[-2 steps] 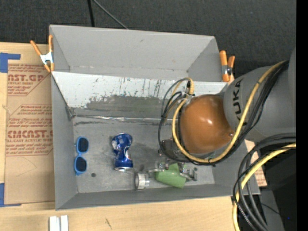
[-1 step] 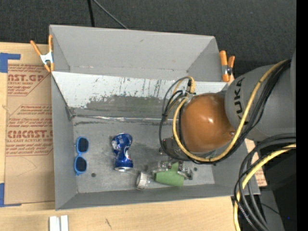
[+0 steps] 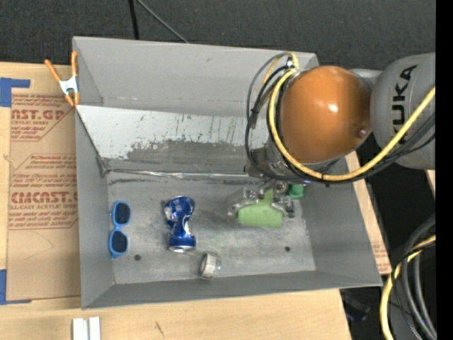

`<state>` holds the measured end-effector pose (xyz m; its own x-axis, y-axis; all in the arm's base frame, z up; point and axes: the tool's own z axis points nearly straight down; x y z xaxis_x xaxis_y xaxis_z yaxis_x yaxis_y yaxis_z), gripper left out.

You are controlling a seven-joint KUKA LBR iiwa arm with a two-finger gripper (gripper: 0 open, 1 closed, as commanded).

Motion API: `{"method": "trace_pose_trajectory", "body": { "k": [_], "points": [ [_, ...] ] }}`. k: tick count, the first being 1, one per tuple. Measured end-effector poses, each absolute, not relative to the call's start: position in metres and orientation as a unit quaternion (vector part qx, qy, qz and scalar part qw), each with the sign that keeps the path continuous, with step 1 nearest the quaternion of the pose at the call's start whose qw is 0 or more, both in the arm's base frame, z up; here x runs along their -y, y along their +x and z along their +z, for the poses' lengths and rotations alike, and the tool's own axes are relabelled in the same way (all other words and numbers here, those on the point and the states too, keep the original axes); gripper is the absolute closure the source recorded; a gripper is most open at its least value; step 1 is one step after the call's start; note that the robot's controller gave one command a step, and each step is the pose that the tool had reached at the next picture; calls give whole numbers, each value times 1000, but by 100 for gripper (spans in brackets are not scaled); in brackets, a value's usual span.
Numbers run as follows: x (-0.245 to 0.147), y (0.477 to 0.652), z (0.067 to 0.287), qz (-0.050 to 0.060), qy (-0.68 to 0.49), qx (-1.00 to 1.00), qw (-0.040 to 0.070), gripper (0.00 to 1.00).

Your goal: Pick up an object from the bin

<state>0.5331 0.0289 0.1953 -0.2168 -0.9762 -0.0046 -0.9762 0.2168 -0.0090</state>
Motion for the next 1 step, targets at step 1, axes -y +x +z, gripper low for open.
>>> {"method": "trace_pose_trajectory", "body": {
  "k": [1],
  "points": [
    [-22, 597, 245, -2, -637, -771, 5, 100]
  ]
}}
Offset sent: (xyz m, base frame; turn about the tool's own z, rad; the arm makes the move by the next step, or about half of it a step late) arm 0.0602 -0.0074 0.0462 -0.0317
